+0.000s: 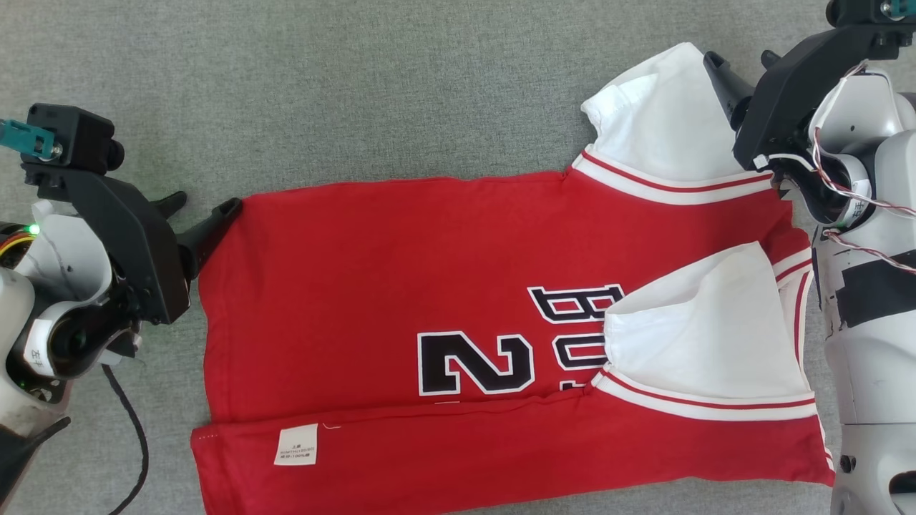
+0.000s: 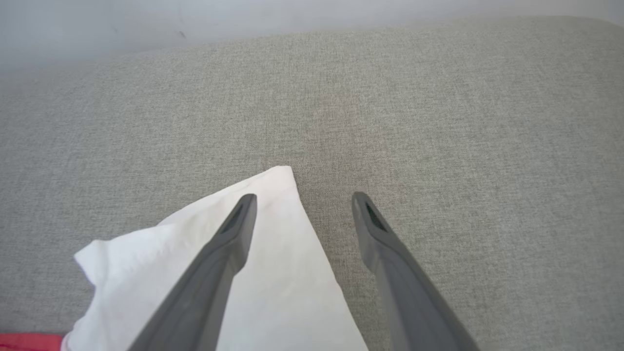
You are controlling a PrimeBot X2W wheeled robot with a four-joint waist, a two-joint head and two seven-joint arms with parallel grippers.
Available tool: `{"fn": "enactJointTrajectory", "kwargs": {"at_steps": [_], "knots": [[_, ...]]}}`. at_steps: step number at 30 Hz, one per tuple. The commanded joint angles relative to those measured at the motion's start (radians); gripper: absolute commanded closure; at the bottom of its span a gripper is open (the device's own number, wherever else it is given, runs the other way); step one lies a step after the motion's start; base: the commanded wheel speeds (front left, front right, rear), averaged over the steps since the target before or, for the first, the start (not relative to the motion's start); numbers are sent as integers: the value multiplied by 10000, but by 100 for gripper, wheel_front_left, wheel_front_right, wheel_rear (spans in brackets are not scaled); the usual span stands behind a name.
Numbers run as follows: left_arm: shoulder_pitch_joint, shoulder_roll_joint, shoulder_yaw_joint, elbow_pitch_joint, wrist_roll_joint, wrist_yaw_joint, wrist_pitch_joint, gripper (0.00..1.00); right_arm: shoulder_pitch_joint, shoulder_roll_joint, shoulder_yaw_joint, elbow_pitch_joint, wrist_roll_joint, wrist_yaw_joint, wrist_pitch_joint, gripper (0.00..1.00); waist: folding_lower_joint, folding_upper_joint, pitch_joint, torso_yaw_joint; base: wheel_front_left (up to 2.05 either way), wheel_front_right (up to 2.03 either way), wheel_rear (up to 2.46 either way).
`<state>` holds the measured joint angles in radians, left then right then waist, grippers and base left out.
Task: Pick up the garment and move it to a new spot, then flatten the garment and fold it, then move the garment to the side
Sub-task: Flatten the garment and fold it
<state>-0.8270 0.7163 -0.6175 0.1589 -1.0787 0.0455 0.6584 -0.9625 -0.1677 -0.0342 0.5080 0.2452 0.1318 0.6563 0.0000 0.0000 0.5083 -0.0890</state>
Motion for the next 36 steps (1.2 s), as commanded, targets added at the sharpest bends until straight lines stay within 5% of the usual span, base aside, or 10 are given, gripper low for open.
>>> {"fn": "enactJointTrajectory", "kwargs": {"at_steps": [1, 17, 18, 19, 20, 36], "knots": [[276, -65, -229, 101, -135, 29, 148, 0, -63, -68, -14, 42, 62, -24, -48, 0, 0, 0, -16, 25, 0, 0, 0], [434, -88, -605, -97, 373, -157, -80, 3, -68, -126, -80, 202, 60, -24, -92, 0, 0, 0, -23, 53, 0, 0, 0], [429, -129, -672, -35, 391, -200, -43, 50, -84, -147, -100, 235, 27, -24, -58, 0, 0, 0, -7, 41, 0, 0, 0], [433, -186, -718, 18, 363, -220, 4, 67, -102, -162, -120, 260, 1, -24, -41, 0, 0, 0, 5, 37, 0, 0, 0], [454, -253, -751, 61, 263, -265, 85, 100, -119, -168, -157, 288, -29, -24, -20, 0, 0, 0, 13, 32, 0, 0, 0], [354, -309, -821, 83, 133, -490, 111, 100, -876, -365, 625, 1317, -40, -24, 663, 0, 0, 0, 337, 342, 0, 0, 0]]}}
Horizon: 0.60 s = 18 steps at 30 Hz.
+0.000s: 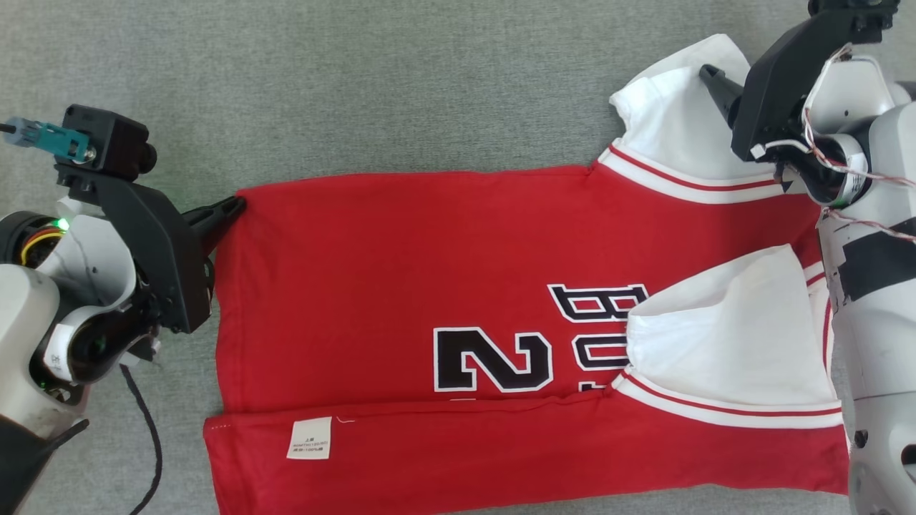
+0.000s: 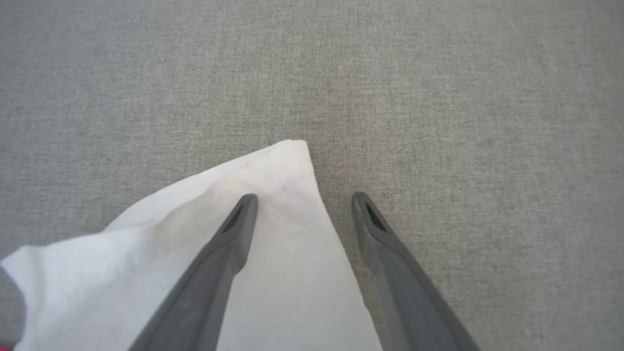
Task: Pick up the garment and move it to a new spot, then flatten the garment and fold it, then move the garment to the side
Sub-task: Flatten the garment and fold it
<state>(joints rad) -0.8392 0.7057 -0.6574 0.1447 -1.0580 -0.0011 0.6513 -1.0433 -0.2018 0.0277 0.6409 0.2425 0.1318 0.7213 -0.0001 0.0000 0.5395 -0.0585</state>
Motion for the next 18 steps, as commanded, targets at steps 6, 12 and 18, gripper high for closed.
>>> {"fn": "enactJointTrajectory", "kwargs": {"at_steps": [6, 12, 18], "knots": [[417, -405, -506, 185, -115, -133, 133, 100, -248, -165, 345, 504, 109, -24, 29, 100, 1, 0, 48, 151, 0, 0, 0], [428, -524, -301, 295, 144, -331, -636, 100, -239, -350, 498, 402, 266, -24, -1137, 100, 1, 0, -41, 135, 0, 0, 0], [273, -629, 28, 801, 754, -461, -2171, 100, -45, -551, 615, 513, 682, -24, -2171, 100, 1, 0, -431, 145, 0, 0, 0]]}}
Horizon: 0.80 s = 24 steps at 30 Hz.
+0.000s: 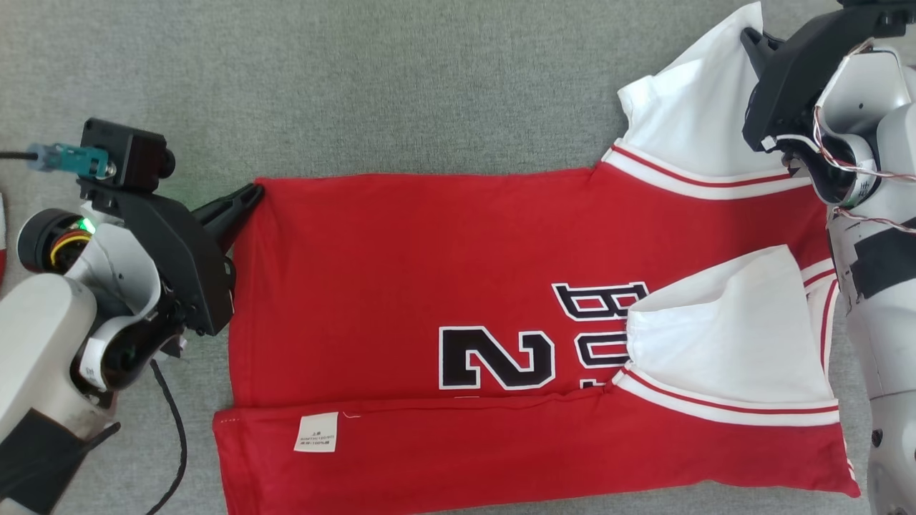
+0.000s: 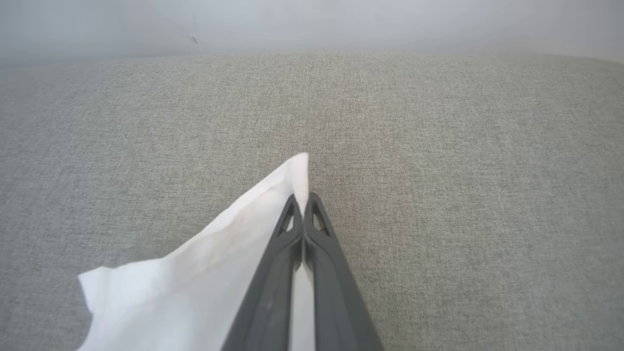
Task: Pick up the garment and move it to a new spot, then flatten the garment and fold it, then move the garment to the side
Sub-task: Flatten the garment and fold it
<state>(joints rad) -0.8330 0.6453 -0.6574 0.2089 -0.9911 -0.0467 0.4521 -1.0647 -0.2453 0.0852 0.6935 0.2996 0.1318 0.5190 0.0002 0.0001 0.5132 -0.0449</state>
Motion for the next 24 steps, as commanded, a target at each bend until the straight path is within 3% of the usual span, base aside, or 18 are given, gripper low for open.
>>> {"fn": "enactJointTrajectory", "kwargs": {"at_steps": [1, 12, 20, 24], "knots": [[230, -50, 45, 223, 130, -12, -342, 100, 249, -162, 117, -38, 190, -24, -258, 100, -2, -1, -247, 15, 0, 0, 0], [1412, -504, -339, 186, 644, -173, -1989, 100, 1949, -846, 521, -1062, 1753, -24, -900, 100, -2, -1, -1444, 220, 0, 0, 0], [2656, -845, -880, 75, 1738, 494, -3516, 100, 4176, -1459, 291, -3010, 2266, -24, -812, 100, -2, -1, -2165, 347, 0, 0, 0], [3117, -1000, -975, 334, 1881, 768, -3997, 100, 5423, -1420, -104, -4019, 2341, -24, -395, 100, -2, -1, -2441, 338, 0, 0, 0]]}}
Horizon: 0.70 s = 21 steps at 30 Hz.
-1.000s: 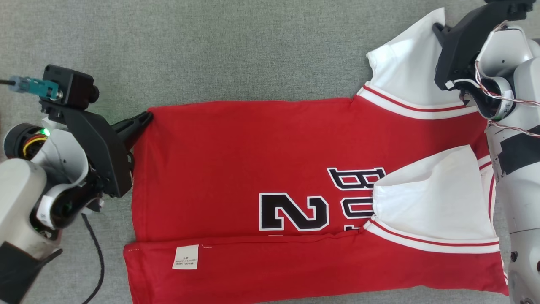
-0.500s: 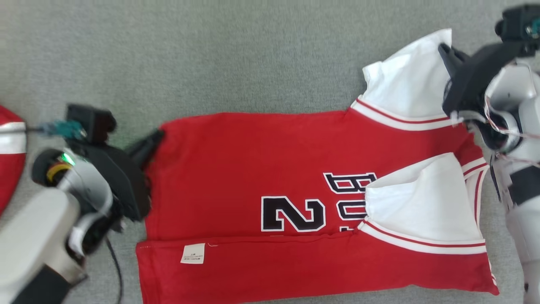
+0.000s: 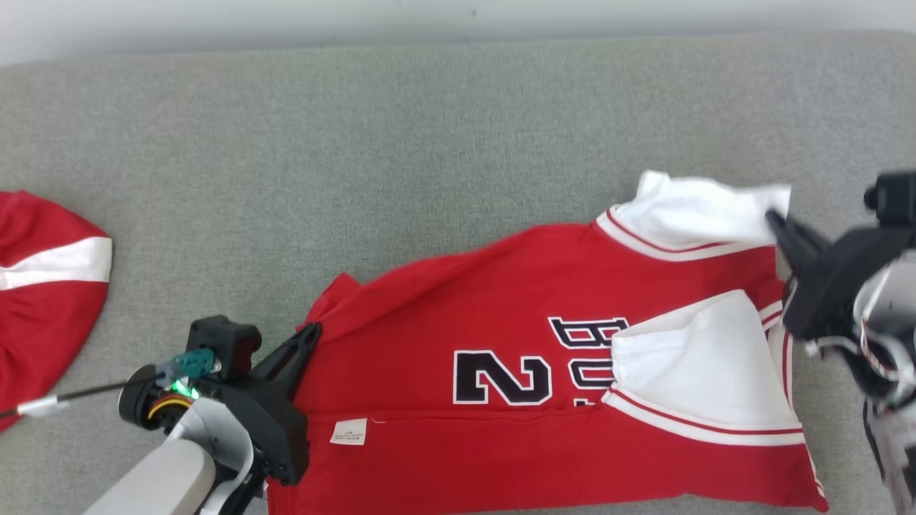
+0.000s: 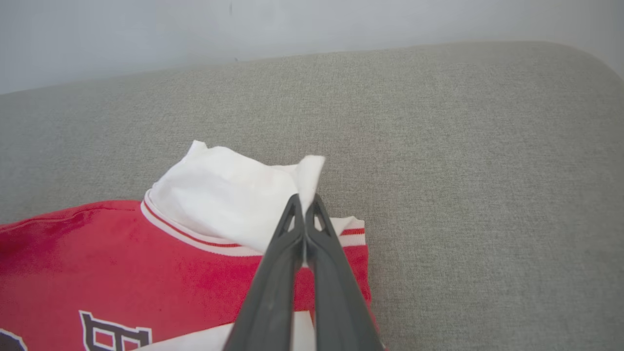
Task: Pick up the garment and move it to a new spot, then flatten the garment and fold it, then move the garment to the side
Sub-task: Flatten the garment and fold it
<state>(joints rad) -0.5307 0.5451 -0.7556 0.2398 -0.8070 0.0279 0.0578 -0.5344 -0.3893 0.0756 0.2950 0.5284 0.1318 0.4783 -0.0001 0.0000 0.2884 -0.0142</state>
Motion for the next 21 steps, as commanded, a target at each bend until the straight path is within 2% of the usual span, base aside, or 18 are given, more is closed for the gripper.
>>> {"fn": "enactJointTrajectory", "kwargs": {"at_steps": [1, 12, 21], "knots": [[175, -50, 17, 83, 108, 105, -230, 100, 423, 33, -107, -304, 56, -24, 161, 100, 1, 0, -253, 29, 0, 0, 0], [696, -443, 132, 1047, 65, 533, -1121, 100, 3206, 394, -1127, -2908, -123, -24, 2368, 100, 1, 0, -757, -46, 0, 0, 0], [1101, -666, 224, 1266, -207, 814, -1349, 100, 4599, 995, -1750, -4175, -394, -24, 3760, 100, 1, 0, -928, -23, 0, 0, 0]]}}
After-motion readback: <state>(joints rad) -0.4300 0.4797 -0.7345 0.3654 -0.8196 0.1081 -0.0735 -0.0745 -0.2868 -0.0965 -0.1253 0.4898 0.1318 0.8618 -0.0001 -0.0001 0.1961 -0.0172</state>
